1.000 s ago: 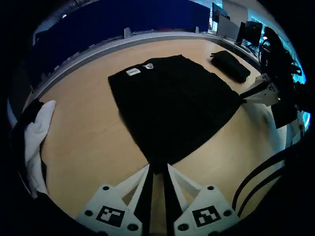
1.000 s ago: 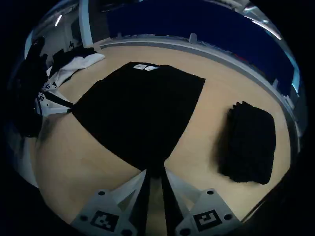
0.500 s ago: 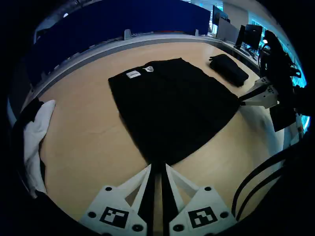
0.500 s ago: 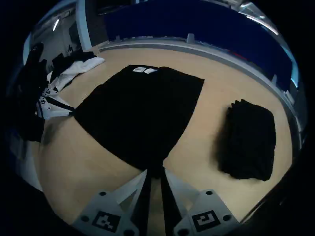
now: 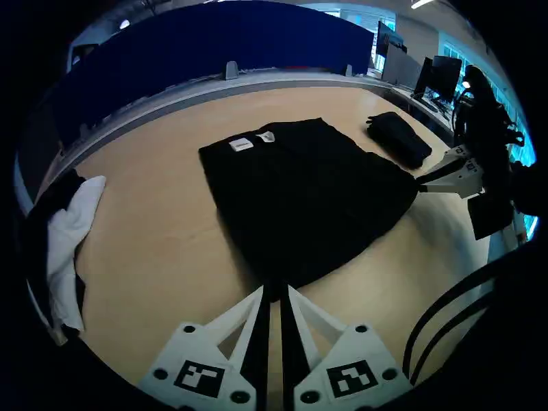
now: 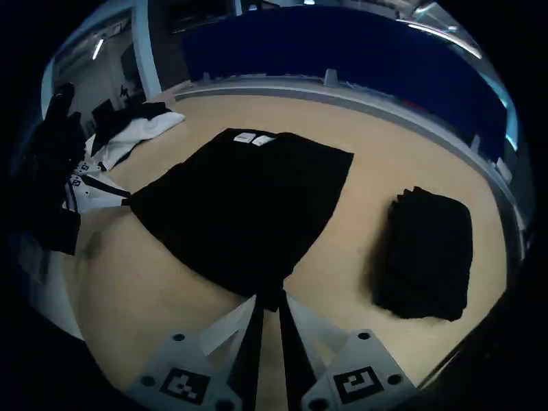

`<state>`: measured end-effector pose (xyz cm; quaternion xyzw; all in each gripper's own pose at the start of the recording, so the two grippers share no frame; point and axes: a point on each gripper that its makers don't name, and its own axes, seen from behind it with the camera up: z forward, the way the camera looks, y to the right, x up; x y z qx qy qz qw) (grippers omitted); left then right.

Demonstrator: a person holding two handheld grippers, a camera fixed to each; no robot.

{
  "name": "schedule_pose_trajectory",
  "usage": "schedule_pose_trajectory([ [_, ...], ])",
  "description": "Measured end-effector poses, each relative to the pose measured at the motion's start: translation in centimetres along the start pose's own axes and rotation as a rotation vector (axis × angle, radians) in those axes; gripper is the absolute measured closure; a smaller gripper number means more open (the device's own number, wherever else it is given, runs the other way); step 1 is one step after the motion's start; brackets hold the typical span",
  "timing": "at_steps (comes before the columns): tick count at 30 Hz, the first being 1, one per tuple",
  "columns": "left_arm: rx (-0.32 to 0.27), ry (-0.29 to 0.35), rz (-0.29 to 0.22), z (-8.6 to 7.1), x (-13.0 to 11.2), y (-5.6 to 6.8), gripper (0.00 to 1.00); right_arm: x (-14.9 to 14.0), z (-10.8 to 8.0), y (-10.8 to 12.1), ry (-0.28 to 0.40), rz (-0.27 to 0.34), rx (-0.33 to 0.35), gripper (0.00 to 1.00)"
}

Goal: Fold towel

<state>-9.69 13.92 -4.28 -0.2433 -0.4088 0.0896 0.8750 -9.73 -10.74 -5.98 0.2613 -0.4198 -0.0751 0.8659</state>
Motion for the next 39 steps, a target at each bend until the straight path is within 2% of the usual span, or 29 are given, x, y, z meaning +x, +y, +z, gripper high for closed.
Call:
schedule_pose_trajectory([
  [10, 0.006, 0.024, -0.024, -2.2, 1.1, 0.3, 0.91, 0.6, -1.7, -0.6, -0.003, -0.012, 0.006, 0.84],
  [18, 0.011, 0.033, -0.045, -4.2, 1.2, 0.8, 0.91, 0.7, -3.8, -1.7, -0.009, -0.010, 0.015, 0.84],
  [32, 0.018, 0.063, -0.100, -8.6, 2.3, 1.9, 0.91, 2.1, -7.9, -3.1, -0.001, -0.011, 0.018, 0.84],
  [39, 0.021, 0.067, -0.107, -10.1, 2.4, 2.3, 0.91, 2.3, -9.3, -3.8, -0.004, -0.006, 0.029, 0.84],
])
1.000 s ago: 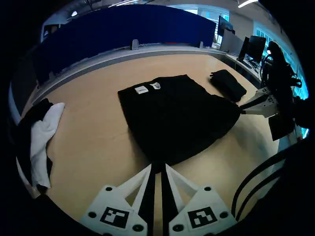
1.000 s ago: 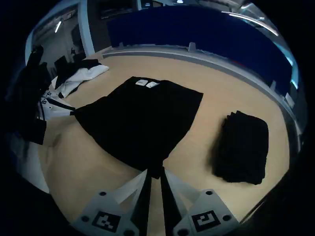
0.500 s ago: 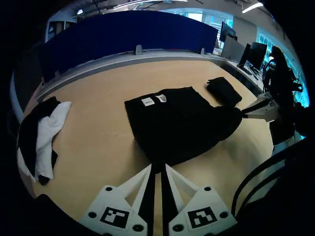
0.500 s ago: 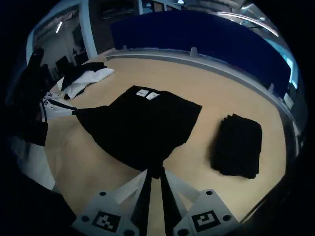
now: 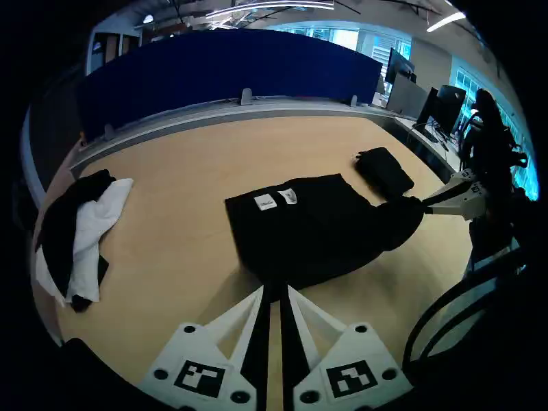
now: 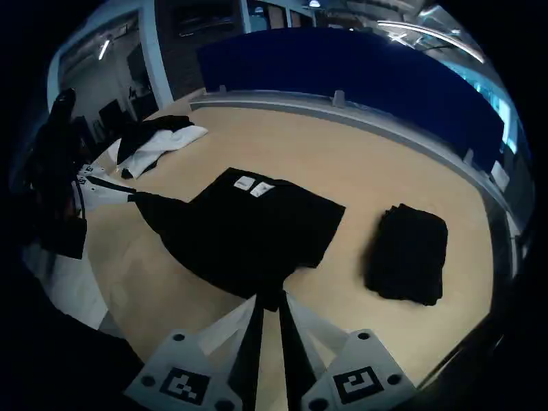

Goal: Fold towel

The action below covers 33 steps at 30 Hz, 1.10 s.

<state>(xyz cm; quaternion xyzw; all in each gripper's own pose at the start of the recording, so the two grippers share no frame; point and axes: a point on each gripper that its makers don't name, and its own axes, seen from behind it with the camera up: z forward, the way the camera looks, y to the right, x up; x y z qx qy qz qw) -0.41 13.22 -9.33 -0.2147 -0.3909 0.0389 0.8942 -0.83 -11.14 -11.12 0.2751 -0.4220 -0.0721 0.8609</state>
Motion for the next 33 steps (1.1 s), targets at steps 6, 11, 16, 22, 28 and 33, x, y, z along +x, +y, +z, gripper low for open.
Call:
schedule_pose_trajectory([
  [6, 0.001, 0.000, -0.006, -0.8, -0.1, 0.4, 0.91, -0.4, -0.8, -0.6, -0.011, 0.004, 0.009, 0.84],
  [11, -0.002, -0.001, -0.007, -1.2, -0.1, 0.6, 0.91, -0.9, -1.0, -0.7, -0.024, 0.006, 0.011, 0.84],
  [16, -0.002, -0.002, -0.009, -1.1, 0.0, 0.7, 0.91, -1.3, -0.7, -0.7, -0.036, 0.015, 0.016, 0.84],
  [22, -0.003, -0.006, -0.021, -0.7, 0.2, 0.9, 0.91, -1.3, -0.5, -0.3, -0.045, 0.022, 0.017, 0.84],
  [28, -0.004, -0.008, -0.036, 0.1, 0.8, 0.8, 0.91, -0.8, -0.1, 0.6, -0.051, 0.026, 0.015, 0.84],
  [33, 0.001, -0.007, -0.034, 1.1, 1.8, 0.5, 0.91, -0.1, 0.6, 1.5, -0.056, 0.025, 0.011, 0.84],
])
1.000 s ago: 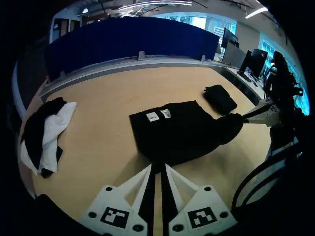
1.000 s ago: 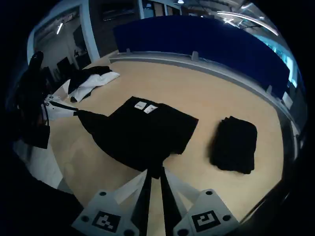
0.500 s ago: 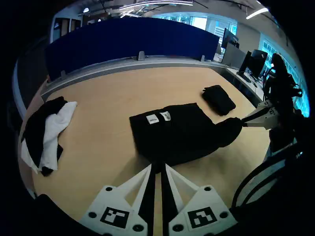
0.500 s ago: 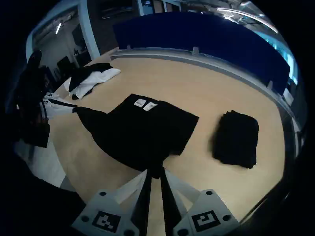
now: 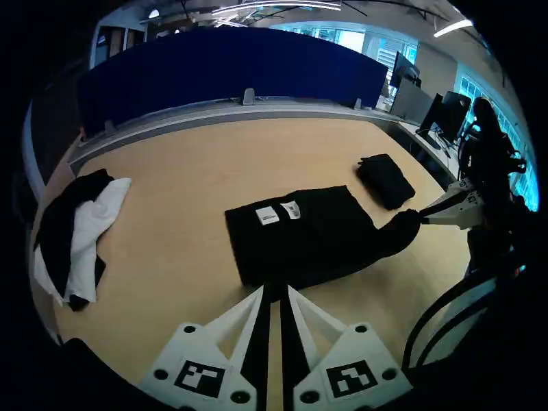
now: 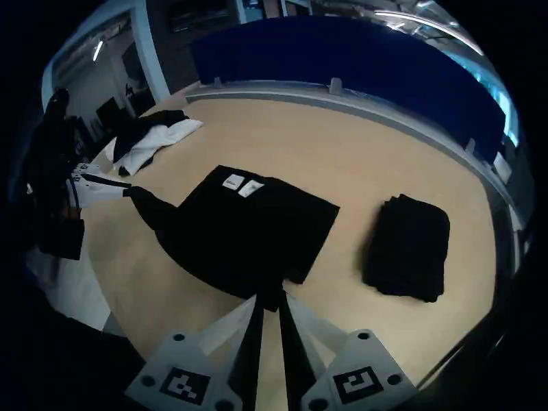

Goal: Fold towel

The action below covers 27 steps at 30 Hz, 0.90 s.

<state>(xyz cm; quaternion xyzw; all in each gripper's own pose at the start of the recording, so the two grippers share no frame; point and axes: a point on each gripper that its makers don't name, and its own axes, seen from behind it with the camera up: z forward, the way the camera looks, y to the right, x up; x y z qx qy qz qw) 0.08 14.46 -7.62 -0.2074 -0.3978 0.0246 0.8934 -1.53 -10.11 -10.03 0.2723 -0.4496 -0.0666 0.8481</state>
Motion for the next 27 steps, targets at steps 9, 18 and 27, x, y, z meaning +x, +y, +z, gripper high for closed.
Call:
schedule_pose_trajectory([
  [9, 0.009, 0.025, 0.003, 2.2, 2.7, -1.1, 0.91, 1.5, 1.7, 1.7, -0.008, 0.004, -0.014, 0.84],
  [18, 0.029, 0.033, 0.007, 5.4, 4.2, -2.8, 0.91, 3.3, 3.8, 3.3, -0.014, 0.048, -0.019, 0.84],
  [27, 0.040, 0.016, 0.004, 8.5, 4.3, -3.8, 0.91, 4.3, 6.2, 5.0, -0.036, 0.058, -0.038, 0.84],
])
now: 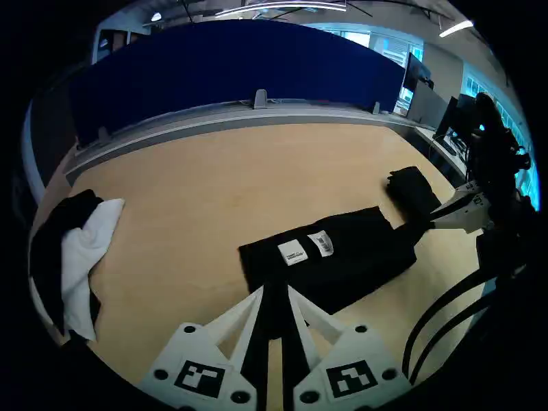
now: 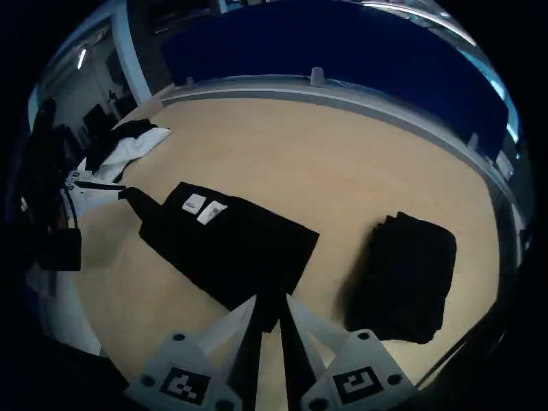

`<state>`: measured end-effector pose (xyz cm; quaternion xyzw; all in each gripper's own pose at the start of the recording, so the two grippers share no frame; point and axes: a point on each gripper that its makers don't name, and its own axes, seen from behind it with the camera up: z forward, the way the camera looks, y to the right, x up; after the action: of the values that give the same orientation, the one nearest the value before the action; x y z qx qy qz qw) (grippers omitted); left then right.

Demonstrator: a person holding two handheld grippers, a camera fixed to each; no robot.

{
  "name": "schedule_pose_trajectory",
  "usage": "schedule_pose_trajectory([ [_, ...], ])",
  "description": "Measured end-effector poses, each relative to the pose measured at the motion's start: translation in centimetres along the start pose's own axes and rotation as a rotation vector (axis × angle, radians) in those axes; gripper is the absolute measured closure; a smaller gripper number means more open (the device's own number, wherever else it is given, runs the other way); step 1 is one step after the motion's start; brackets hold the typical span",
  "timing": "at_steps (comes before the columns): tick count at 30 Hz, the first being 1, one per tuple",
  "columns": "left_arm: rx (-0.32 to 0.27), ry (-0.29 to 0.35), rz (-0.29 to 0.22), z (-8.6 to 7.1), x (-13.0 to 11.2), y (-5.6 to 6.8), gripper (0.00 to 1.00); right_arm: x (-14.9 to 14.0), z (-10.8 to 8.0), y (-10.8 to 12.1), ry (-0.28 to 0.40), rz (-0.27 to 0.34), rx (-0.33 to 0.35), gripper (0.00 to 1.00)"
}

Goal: Fold towel

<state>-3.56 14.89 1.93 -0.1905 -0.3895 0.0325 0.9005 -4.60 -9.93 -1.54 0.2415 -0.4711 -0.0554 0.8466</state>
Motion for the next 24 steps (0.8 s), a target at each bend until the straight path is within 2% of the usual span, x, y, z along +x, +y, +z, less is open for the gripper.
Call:
schedule_pose_trajectory([
  [11, 0.001, -0.046, 0.005, 2.5, -1.4, -0.5, 0.91, -0.8, 2.7, 0.8, -0.050, 0.020, -0.009, 0.84],
  [24, 0.026, -0.077, 0.008, 5.3, -1.4, -1.9, 0.91, 0.7, 5.0, 1.8, -0.041, 0.085, -0.025, 0.82],
])
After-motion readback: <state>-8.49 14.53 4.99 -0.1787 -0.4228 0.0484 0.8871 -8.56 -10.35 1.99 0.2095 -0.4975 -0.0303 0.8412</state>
